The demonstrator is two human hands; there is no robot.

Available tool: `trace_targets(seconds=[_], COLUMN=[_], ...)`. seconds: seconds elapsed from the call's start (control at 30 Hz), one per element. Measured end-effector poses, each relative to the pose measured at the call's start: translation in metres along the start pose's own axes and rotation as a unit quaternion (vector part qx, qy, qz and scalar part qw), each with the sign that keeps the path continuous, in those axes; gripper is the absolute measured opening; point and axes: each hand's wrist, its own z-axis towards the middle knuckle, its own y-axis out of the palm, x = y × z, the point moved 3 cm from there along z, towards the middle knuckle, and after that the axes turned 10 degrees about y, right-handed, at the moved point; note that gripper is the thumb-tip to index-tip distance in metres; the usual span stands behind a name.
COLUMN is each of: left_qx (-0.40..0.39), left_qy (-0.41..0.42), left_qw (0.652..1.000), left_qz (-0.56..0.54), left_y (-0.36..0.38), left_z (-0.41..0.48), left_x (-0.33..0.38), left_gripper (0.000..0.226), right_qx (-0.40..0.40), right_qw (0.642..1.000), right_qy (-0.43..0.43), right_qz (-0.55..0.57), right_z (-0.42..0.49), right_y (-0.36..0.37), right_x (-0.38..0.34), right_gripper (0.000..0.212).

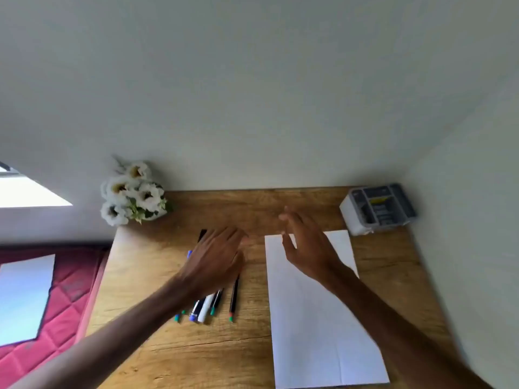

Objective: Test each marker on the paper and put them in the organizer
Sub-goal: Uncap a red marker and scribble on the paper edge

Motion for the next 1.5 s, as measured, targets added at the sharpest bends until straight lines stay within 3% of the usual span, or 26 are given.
trace_targets(seconds=[0.17,0.33,0.63,0.83,1.13,1.23,1.33,1.5], left_qx=[0.001,0.046,0.137,0.177,0.205,0.213,0.211,0.194], left_qy=[0.037,0.068,0.118,0.126,0.087,0.077,0.102,0.142], left_qw=[0.999,0.996,0.976,0.965,0.97,0.972,0.971,0.97], left_qz=[0.006,0.043,0.119,0.148,0.099,0.059,0.05,0.049], left_y=[0.055,0.087,0.094,0.104,0.117,0.128,0.136,0.138], left_z=[-0.006,-0.017,-0.042,-0.067,-0.083,-0.084,-0.08,-0.077], left_x=[-0.016,-0.029,-0.005,0.034,0.069,0.073,0.071,0.068], left_gripper=[0.017,0.022,0.04,0.035,0.022,0.022,0.015,0.01], right_qx=[-0.029,0.027,0.046,0.031,0.001,0.01,-0.001,-0.005], right_qw=[0.999,0.998,0.992,0.978,0.975,0.972,0.966,0.966], right_qy=[-0.003,-0.031,-0.112,-0.206,-0.216,-0.205,-0.199,-0.184], right_qz=[-0.038,-0.05,-0.023,-0.02,0.048,0.109,0.165,0.18], right_z=[-0.011,-0.014,-0.018,-0.029,-0.047,-0.039,-0.035,-0.026], right_y=[0.071,0.106,0.121,0.114,0.107,0.107,0.11,0.118], right_x=[0.019,0.033,0.04,0.026,0.016,0.022,0.022,0.018], right_gripper=[0.051,0.061,0.067,0.081,0.08,0.068,0.06,0.068])
